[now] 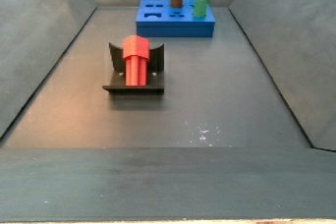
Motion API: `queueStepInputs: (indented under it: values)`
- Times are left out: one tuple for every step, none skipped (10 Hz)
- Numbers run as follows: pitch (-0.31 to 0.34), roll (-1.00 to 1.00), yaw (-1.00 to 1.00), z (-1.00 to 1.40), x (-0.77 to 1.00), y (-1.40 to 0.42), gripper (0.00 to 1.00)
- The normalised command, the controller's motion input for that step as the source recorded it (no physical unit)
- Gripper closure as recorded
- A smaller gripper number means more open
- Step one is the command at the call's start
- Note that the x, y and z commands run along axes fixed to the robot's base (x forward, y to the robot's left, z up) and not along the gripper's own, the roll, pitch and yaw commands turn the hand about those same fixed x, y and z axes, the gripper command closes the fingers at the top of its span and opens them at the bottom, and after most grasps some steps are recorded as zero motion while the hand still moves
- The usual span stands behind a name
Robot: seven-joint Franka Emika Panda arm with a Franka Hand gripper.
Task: Pick up the 3 prong object. Move up. Rotate the 3 prong object. Place the 3 prong object on the fixture. Regrasp the 3 prong object. Move to above the board. Insert the 3 prong object.
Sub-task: Regrasp the 3 prong object.
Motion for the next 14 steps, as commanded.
queueStepInputs:
  values:
    - [-0.027, 1.0, 0.01, 0.01, -0.05, -0.02, 0.0]
    - [-0.032, 1.0, 0.01, 0.01, -0.04, -0.02, 0.0]
    - [-0.04, 1.0, 0.01, 0.01, -0.04, -0.02, 0.0]
    - [-0.042, 1.0, 0.02, 0.01, -0.04, -0.01, 0.0]
    - [-0.042, 1.0, 0.02, 0.01, -0.04, -0.02, 0.0]
    - [-0.041, 1.0, 0.02, 0.02, -0.03, -0.02, 0.0]
    - [-0.036, 1.0, 0.02, 0.01, -0.01, -0.02, 0.0]
    - [-0.033, 1.0, 0.02, 0.0, -0.01, -0.02, 0.0]
    - [-0.025, 1.0, 0.02, -0.01, 0.01, -0.02, 0.0]
    - [-0.017, 1.0, 0.02, -0.01, 0.02, -0.02, 0.0]
    - [0.002, 1.0, 0.02, -0.01, 0.03, -0.02, 0.0]
    - [0.021, 1.0, 0.02, -0.01, 0.05, -0.03, 0.0]
    - [0.049, 1.0, 0.03, -0.01, 0.06, -0.03, 0.0]
    - [0.084, 0.81, 0.04, -0.01, 0.07, -0.03, 0.0]
